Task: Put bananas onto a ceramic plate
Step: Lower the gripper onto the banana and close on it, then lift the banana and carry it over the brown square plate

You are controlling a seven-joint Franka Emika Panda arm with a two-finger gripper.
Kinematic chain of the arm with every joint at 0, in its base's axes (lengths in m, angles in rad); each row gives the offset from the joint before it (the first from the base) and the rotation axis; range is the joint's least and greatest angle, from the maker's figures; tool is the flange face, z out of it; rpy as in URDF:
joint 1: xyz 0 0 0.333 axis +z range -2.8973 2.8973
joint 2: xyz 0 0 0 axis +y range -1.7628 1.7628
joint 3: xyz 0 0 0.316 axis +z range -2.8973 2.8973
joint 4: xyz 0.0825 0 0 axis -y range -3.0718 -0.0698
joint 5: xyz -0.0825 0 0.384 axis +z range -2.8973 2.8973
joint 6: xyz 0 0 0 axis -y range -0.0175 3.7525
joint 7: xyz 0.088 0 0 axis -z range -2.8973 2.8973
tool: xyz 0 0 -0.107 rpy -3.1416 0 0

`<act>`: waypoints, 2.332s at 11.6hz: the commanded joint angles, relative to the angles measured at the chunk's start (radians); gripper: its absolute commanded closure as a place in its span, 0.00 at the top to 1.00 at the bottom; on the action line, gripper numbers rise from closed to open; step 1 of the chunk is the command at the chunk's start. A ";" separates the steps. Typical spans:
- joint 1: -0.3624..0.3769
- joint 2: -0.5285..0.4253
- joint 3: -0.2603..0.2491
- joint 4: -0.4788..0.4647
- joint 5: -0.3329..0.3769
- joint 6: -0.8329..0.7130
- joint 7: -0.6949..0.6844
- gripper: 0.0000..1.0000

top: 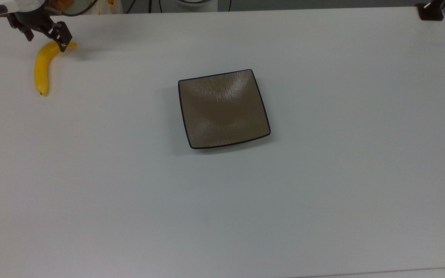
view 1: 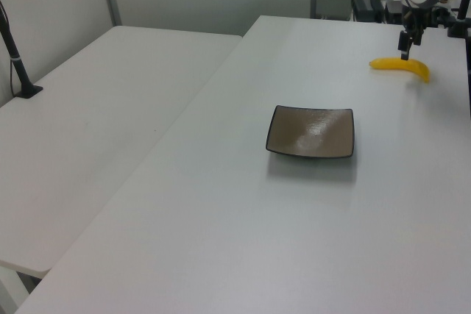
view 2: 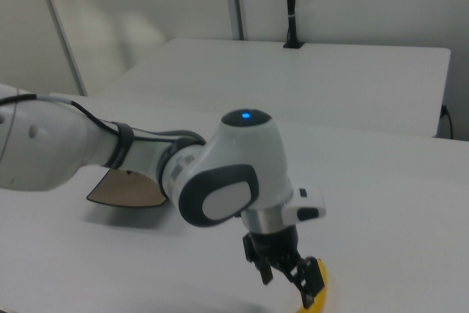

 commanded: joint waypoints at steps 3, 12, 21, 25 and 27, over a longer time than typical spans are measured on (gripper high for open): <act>-0.042 0.077 0.001 -0.033 0.006 0.080 -0.040 1.00; -0.062 0.093 0.001 -0.035 0.090 0.059 -0.188 0.13; 0.014 -0.008 0.011 0.131 0.310 -0.263 -0.152 0.15; 0.065 -0.012 0.187 0.220 0.319 -0.291 0.133 0.17; 0.071 -0.005 0.266 0.249 0.311 -0.281 0.233 0.17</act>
